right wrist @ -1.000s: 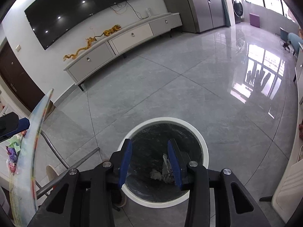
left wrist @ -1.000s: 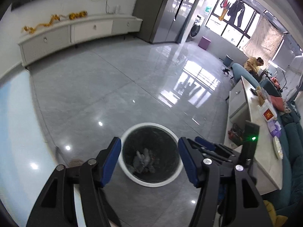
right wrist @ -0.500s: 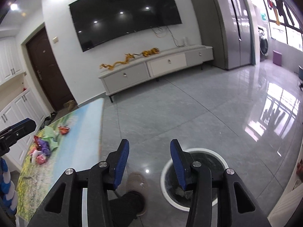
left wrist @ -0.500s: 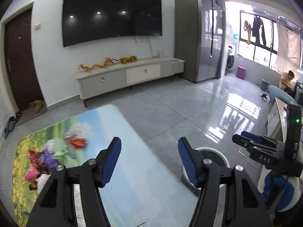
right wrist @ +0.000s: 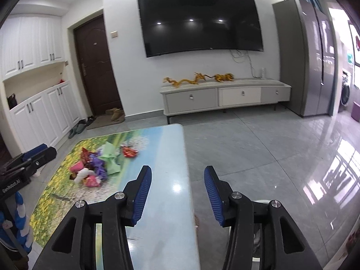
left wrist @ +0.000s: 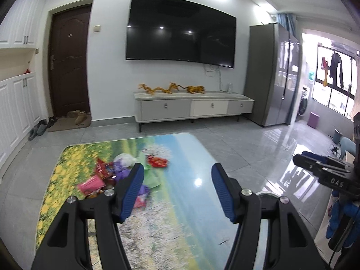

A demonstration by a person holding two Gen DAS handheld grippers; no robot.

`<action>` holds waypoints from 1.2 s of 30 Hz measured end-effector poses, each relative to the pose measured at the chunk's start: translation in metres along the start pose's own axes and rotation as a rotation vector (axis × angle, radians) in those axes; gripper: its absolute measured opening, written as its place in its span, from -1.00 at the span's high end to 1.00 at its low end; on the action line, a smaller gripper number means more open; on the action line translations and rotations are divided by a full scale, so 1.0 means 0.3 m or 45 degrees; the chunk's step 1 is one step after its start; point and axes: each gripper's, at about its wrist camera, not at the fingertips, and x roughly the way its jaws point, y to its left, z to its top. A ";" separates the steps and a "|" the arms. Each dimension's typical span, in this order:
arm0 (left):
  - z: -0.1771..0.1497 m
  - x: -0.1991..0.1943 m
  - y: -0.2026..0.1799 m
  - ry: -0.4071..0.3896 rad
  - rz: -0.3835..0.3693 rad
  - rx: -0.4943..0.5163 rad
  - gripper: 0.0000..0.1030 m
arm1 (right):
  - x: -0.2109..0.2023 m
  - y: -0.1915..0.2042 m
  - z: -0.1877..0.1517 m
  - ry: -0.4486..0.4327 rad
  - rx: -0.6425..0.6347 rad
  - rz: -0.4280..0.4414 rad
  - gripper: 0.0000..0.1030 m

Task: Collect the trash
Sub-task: 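Move both tools back over the trash on the table, then grasp a white plastic bag with the left tool while the right tool grasps the purple bag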

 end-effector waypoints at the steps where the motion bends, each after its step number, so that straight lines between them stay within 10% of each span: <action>1: -0.008 -0.015 0.025 -0.001 0.021 -0.013 -0.17 | 0.001 0.022 0.006 -0.005 -0.013 0.016 0.07; 16: -0.221 -0.207 0.438 0.048 0.341 -0.254 -0.17 | 0.021 0.180 -0.010 0.002 -0.117 0.220 0.05; 27: -0.238 -0.060 0.445 0.153 0.143 -0.205 -0.12 | 0.153 0.282 -0.016 0.124 -0.166 0.294 0.05; 36: -0.208 0.246 0.460 0.285 -0.077 -0.111 0.30 | 0.465 0.394 -0.016 0.319 -0.214 0.421 0.05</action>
